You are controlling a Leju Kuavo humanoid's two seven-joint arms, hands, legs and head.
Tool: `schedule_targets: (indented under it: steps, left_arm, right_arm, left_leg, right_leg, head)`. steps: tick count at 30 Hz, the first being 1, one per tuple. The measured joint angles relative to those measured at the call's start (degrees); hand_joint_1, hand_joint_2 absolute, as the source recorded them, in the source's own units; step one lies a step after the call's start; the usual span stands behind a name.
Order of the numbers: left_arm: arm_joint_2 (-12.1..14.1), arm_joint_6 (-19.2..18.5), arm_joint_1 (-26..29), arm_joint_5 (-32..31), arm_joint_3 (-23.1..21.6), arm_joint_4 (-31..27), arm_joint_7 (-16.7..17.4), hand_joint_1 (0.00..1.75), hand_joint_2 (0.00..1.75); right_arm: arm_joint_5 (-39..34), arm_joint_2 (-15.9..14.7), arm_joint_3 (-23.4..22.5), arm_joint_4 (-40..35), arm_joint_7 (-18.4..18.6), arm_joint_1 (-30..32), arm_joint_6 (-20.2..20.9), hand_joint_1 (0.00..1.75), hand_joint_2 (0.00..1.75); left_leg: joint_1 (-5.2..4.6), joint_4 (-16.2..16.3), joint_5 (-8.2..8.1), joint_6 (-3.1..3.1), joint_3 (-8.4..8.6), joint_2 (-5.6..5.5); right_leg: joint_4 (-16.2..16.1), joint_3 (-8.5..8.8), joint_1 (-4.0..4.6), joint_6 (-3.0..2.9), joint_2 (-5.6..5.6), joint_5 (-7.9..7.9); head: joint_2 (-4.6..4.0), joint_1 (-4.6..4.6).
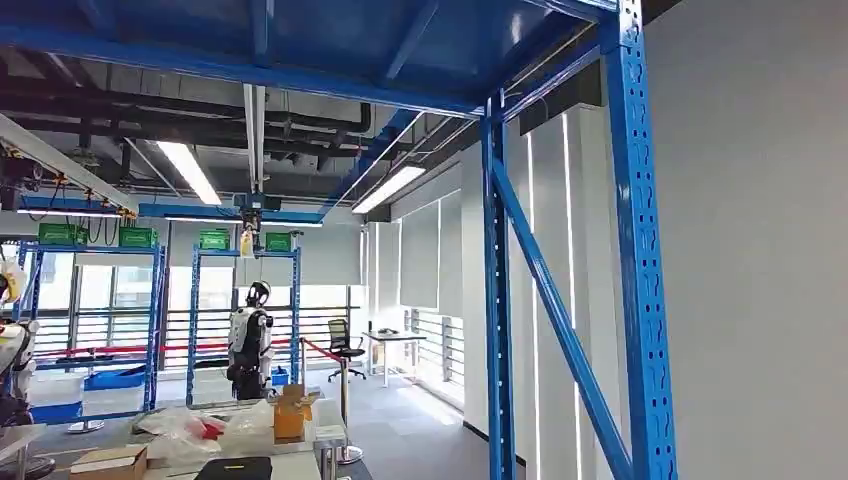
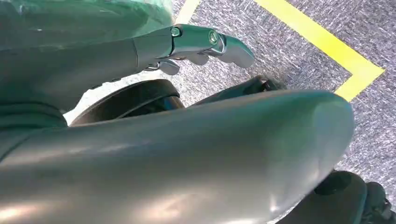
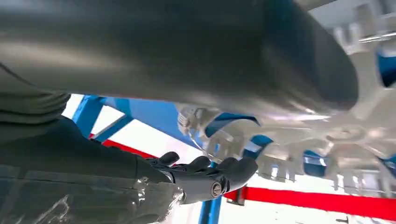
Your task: Take the parts from the cabinet and place them on the table.
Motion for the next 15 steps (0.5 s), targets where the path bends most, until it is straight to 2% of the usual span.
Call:
schedule_targets:
  steps: [11, 12, 15]
  left_arm:
    - [0.00, 0.00, 0.41, 0.00, 0.07, 0.00, -0.11, 0.00, 0.00]
    - [0.00, 0.00, 0.39, 0.00, 0.07, 0.00, -0.15, 0.00, 0.00]
    - [0.00, 0.00, 0.31, 0.00, 0.11, 0.00, -0.22, 0.00, 0.00]
  right_arm:
    - [1.51, -0.98, -0.22, 1.88, 3.58, 0.01, 0.26, 0.00, 0.00]
    - [1.44, -1.00, -0.22, 2.06, 3.94, 0.01, 0.35, 0.00, 1.75]
    - [0.41, -1.00, -0.57, 2.71, 4.90, 0.05, 0.46, 0.00, 1.75]
  left_leg:
    - [0.00, 0.00, 0.00, 0.00, 0.07, 0.01]
    - [0.00, 0.00, 0.00, 0.00, 0.07, 0.01]
    - [0.00, 0.00, 0.00, 0.00, 0.06, 0.01]
  right_leg:
    - [0.00, 0.02, 0.00, 0.00, 0.01, 0.00]
    - [0.00, 0.02, 0.00, 0.00, 0.01, 0.00]
    - [0.00, 0.05, 0.00, 0.00, 0.01, 0.00]
  head:
    - [0.00, -0.02]
    - [0.00, -0.02]
    - [0.00, 0.00]
